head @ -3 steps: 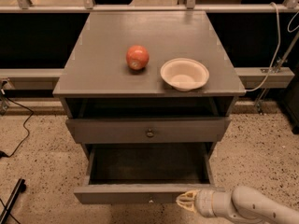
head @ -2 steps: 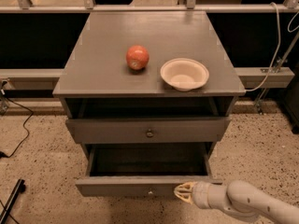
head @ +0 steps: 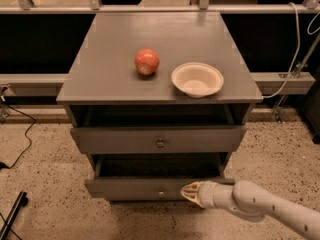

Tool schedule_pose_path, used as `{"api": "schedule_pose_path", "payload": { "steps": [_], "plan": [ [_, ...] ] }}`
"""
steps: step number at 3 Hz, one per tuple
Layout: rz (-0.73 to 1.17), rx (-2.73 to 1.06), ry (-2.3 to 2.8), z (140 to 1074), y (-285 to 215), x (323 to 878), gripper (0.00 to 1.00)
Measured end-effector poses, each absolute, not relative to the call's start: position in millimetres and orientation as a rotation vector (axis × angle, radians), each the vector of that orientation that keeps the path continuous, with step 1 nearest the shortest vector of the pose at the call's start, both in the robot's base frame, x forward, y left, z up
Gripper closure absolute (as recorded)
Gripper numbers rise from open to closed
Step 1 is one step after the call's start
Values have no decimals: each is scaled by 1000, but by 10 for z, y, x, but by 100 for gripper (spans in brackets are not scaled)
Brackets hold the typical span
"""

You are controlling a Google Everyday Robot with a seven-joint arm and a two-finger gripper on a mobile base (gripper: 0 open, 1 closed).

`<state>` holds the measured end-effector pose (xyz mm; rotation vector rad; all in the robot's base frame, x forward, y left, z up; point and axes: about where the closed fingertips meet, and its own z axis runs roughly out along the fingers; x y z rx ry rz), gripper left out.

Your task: Close middle drawer

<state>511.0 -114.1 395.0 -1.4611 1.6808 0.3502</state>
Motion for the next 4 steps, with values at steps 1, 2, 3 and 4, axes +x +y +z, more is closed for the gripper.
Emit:
{"api": "schedule_pose_path", "payload": {
  "steps": [1,2,3,4],
  "plan": [
    [341,-1425,1702,3883,-1113,5570,100],
    [340,-1397,1717,3854,-1144,5831,100],
    [358,-1376,1710,3845,-1150,5950,100],
    [375,-1363,1703,3818,-1211,5817,100]
  ]
}}
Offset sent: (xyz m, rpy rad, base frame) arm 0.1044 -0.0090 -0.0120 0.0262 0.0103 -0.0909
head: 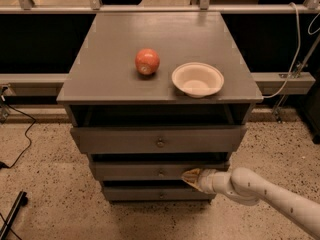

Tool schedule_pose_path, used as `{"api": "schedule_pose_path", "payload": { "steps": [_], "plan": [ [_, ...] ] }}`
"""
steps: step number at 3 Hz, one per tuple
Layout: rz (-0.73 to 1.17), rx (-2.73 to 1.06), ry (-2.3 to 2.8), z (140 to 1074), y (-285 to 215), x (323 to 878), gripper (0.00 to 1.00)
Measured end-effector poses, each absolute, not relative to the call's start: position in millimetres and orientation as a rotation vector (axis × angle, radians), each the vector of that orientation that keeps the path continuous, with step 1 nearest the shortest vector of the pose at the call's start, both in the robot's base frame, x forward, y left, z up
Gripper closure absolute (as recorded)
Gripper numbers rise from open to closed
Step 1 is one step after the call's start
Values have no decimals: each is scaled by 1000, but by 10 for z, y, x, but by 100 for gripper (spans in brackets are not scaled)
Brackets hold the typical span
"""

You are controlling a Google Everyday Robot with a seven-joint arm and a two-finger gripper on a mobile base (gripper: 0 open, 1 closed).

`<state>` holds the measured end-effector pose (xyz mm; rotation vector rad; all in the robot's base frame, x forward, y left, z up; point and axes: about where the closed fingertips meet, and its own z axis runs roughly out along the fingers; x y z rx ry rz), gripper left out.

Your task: Close middle drawer

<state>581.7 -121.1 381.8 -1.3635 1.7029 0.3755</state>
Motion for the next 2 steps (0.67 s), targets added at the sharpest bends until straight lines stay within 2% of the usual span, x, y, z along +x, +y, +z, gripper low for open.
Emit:
{"api": "schedule_pose_path", "payload": {
  "steps": [2],
  "plan": [
    [457,-1344,1656,3957,-1493,4972,100]
  ]
}}
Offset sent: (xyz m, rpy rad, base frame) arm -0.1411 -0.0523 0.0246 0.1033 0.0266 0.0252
